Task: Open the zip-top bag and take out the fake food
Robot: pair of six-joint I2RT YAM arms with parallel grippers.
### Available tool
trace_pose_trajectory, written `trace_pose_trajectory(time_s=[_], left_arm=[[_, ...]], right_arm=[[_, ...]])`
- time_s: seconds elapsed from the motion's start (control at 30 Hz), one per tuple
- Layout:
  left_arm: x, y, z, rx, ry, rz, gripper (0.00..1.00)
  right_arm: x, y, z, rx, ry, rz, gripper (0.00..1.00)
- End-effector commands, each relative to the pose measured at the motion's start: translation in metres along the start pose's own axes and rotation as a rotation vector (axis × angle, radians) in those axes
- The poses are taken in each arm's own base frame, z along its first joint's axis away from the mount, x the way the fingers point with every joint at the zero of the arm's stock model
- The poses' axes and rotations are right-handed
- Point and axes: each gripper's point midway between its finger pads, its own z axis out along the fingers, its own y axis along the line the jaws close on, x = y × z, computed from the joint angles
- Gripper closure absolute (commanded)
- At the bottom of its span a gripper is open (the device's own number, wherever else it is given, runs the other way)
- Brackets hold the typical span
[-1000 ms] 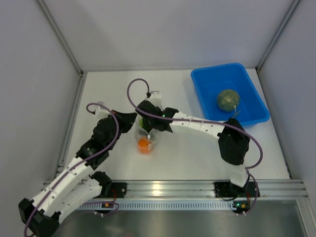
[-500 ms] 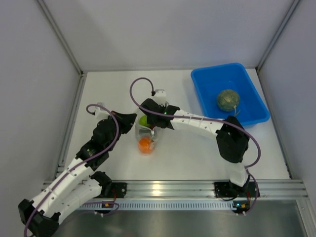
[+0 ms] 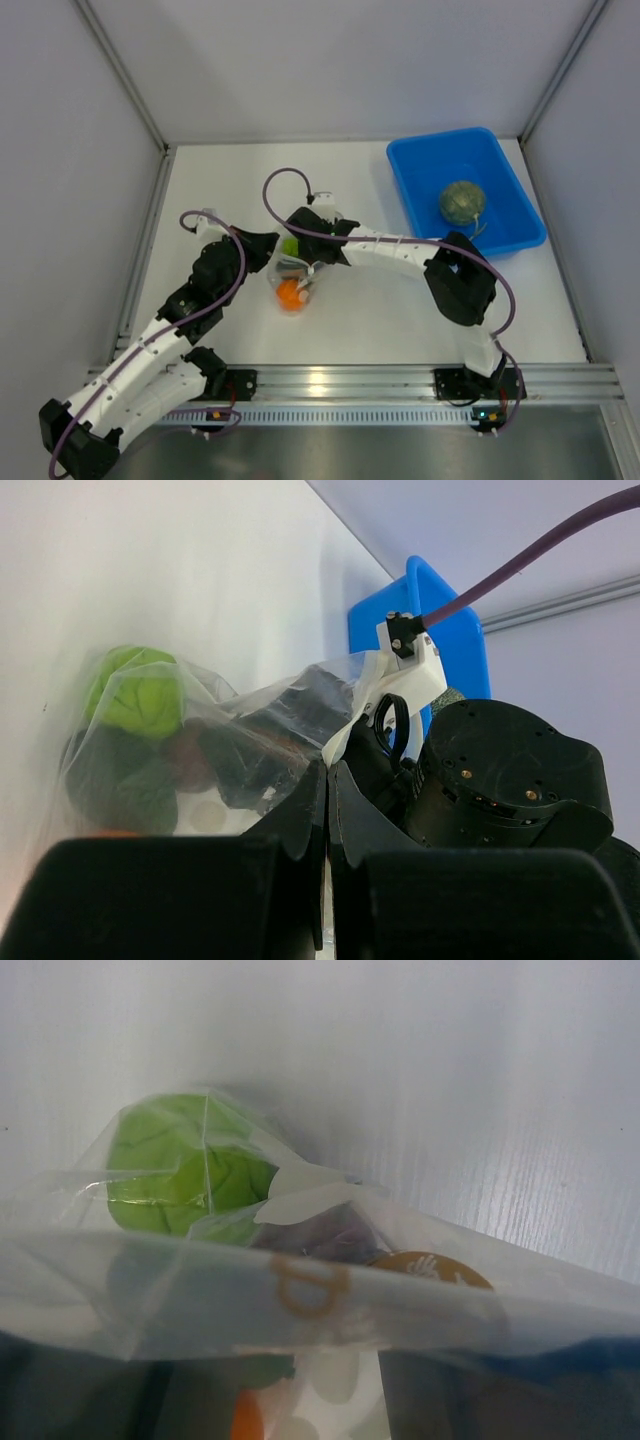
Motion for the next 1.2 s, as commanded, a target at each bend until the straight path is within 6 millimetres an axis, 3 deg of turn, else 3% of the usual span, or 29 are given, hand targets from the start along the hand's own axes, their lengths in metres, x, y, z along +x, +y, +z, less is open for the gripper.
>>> trace_pose_trajectory(time_s=[0.0,0.3,0.43,0.6,0.73,1.0,1.17], left_arm=[[-0.005,-0.006,0.001,0.033,-0.026,0.009,1.0],[0.001,0.006,0.003,0.004,-0.024,0.012,1.0],[0.003,0.009,0.005,-0.005,-0.02,0.006,1.0],[0.003,0.01,0.005,-0.007,-0.02,0.013,1.0],[0.001,0.011,0.003,-0.005,-0.029,0.023,1.0],[0.004,0.017,0.006,-0.027,-0.026,0.021,1.0],[0.002,0.016,0.006,-0.026,-0.033,0.025,1.0]], right_arm=[[0.007,0.002,0.012,-0.018,0.021,0.019,0.49],[0.04,0.001,0.014,-0.047,0.094,0.005,0.41],[0.056,-0.003,0.025,-0.03,0.12,-0.007,0.4],[0.061,-0.007,0.036,-0.006,0.123,-0.016,0.41],[0.061,-0.009,0.034,-0.006,0.121,-0.012,0.46],[0.07,-0.017,0.038,0.015,0.139,-0.043,0.35],[0.074,-0.02,0.038,0.017,0.145,-0.063,0.35]])
